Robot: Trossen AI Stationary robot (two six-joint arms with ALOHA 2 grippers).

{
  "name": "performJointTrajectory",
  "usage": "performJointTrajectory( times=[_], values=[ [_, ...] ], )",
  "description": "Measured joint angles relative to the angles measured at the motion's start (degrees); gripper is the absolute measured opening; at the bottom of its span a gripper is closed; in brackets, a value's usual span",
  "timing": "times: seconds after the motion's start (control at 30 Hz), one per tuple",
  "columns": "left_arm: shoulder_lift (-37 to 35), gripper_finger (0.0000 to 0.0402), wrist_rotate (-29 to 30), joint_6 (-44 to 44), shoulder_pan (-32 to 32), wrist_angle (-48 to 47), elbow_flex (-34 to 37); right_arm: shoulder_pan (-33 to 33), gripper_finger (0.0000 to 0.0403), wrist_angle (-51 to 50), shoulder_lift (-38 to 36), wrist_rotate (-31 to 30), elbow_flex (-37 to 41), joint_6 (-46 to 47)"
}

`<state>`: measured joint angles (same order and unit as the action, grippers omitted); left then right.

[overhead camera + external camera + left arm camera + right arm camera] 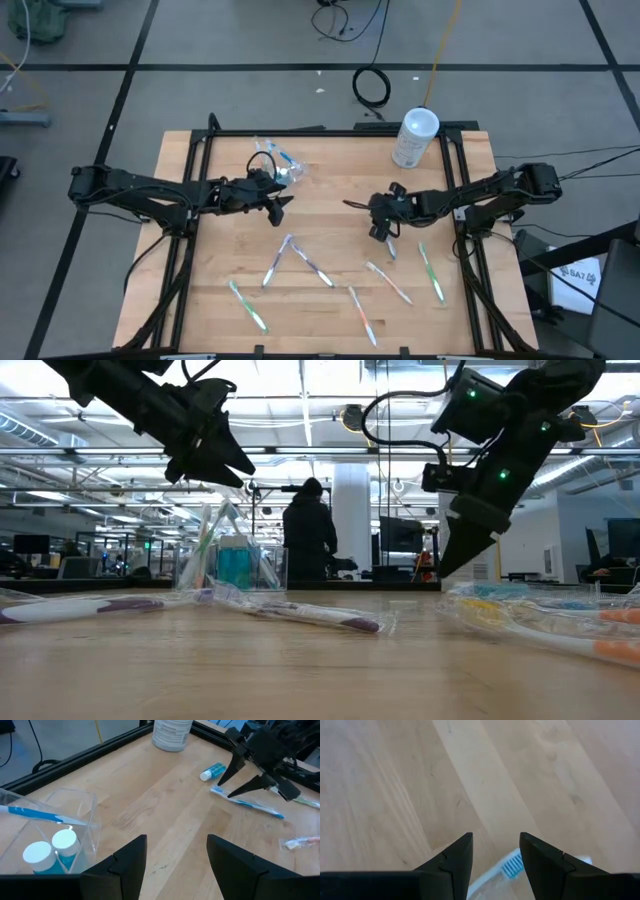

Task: Pick & Place toothbrushing station
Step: Put the blue toothbrush into the transparent organizer

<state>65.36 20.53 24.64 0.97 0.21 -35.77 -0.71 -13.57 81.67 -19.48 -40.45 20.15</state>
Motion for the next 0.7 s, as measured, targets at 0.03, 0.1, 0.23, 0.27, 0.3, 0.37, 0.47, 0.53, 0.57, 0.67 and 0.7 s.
performJointTrajectory(
  times=[0.03,0.1,0.23,0.27,0.3,0.37,0.47,0.53,0.57,0.67,0.7],
  values=[
    [0.0,0.0214,0.0,0.0,0.0,0.0,0.0,0.0,0.0157,-0.7,0.0,0.0,0.0,1.0],
    [0.0,0.0214,0.0,0.0,0.0,0.0,0.0,0.0,0.0157,-2.8,0.0,0.0,0.0,2.7],
    [0.0,0.0214,0.0,-0.2,0.0,0.0,0.0,0.0,0.0157,-7.4,0.0,0.0,0.0,7.1],
    [0.0,0.0214,0.0,-0.2,0.0,0.0,0.0,0.0,0.0157,-8.4,0.0,0.1,0.0,8.5],
    [0.0,0.0214,0.0,-0.1,0.0,0.0,0.0,0.0,0.0157,-9.0,0.0,0.1,0.0,9.8],
    [0.0,0.0214,0.0,-0.2,0.0,0.0,0.0,0.0,0.0157,-9.3,0.0,0.2,0.0,11.6],
    [0.0,0.0214,0.1,-0.2,0.0,0.0,0.0,0.0,0.0157,-8.6,0.0,0.7,0.0,12.9],
    [0.0,0.0214,0.1,-0.1,0.0,0.0,0.0,0.0,0.0157,-7.9,0.0,2.5,0.0,14.1],
    [0.0,0.0214,0.1,-0.1,0.0,0.0,0.0,0.0,0.0157,-7.5,0.0,3.4,0.0,14.9],
    [0.0,0.0214,0.1,0.1,0.0,0.0,0.0,0.0,0.0157,-7.0,0.0,5.2,0.0,17.2],
    [0.0,0.0214,0.1,0.1,0.0,0.0,0.0,0.1,0.0157,-7.1,0.0,6.1,0.0,17.8]
  ],
)
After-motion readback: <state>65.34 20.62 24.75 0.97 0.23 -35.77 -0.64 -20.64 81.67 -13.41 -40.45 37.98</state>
